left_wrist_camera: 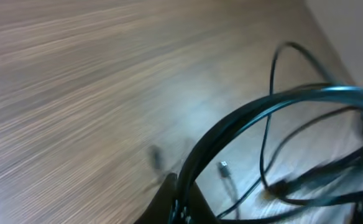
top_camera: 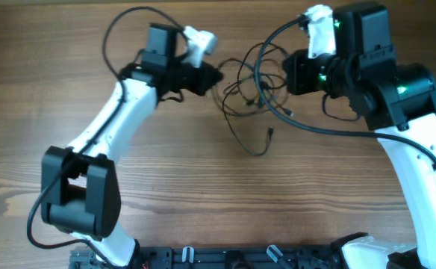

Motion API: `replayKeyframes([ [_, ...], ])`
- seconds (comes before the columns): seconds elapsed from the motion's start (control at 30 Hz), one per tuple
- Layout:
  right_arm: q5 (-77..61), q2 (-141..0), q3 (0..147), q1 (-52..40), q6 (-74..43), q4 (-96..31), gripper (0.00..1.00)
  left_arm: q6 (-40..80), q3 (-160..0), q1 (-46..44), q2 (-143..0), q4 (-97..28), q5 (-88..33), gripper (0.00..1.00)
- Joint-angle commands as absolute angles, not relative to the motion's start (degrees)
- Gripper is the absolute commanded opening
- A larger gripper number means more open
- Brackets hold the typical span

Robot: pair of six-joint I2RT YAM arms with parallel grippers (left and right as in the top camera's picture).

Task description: Untangle cables

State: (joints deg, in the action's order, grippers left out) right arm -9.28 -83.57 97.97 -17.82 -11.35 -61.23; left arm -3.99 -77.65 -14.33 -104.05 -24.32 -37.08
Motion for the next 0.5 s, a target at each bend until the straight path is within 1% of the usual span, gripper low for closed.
replayKeyframes([
  [0.0,3.66,-81.95,98.24,-12.95,-15.64,-63.22,0.04,-4.25,-77.89,-5.04,-104.38,-27.07,-34.85,0.04],
  [0.03,3.66,-81.95,98.26,-10.46,-15.68,-63.48,0.04,-4.25,-77.89,-1.39,-104.38,-28.47,-34.87,0.04],
  [0.13,3.77,-81.95,98.26,-3.88,-15.62,-63.35,0.04,-4.19,-77.89,5.32,-104.38,-30.09,-36.4,0.04],
  [0.17,3.7,-81.95,98.26,-0.89,-15.62,-63.61,0.04,-4.01,-77.89,9.08,-104.36,-30.26,-38.68,0.04],
  [0.23,3.79,-82.06,98.24,2.96,-14.96,-64.36,0.04,-3.99,-77.89,13.54,-104.36,-30.41,-42.11,0.04],
  [0.33,10.68,-82.26,98.24,7.2,-15.03,-64.4,0.04,-2.5,-77.89,17.12,-104.31,-30.52,-42.17,0.04],
  [0.43,11.6,-83.31,98.24,12.82,-15.11,-65.23,0.04,-2.52,-77.89,18.28,-103.37,-31.16,-42.15,0.04],
  [0.47,9.02,-84.27,98.19,14.11,-15.07,-65.8,0.04,-2.52,-77.89,18.28,-102.78,-31.16,-42.17,0.05],
])
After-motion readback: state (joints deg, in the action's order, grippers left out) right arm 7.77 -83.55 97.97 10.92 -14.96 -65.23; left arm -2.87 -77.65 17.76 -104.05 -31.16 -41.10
